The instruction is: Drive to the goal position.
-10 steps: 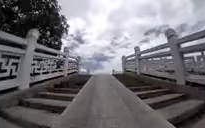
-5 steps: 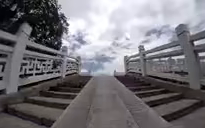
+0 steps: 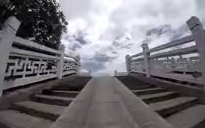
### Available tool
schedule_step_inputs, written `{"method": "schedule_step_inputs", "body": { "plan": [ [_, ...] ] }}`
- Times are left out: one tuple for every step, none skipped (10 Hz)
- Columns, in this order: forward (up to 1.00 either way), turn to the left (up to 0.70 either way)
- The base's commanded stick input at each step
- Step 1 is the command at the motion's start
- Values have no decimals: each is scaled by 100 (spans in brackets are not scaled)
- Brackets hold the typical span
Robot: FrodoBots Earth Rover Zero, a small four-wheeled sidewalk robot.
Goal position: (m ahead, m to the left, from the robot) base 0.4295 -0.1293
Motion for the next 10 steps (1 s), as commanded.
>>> {"method": "schedule_step_inputs", "body": {
  "plan": [
    [70,0],
    [70,2],
    [70,5],
    [70,8],
    [70,10],
    [70,13],
    [70,0],
    [70,0],
    [70,0],
    [70,0]
  ]
}}
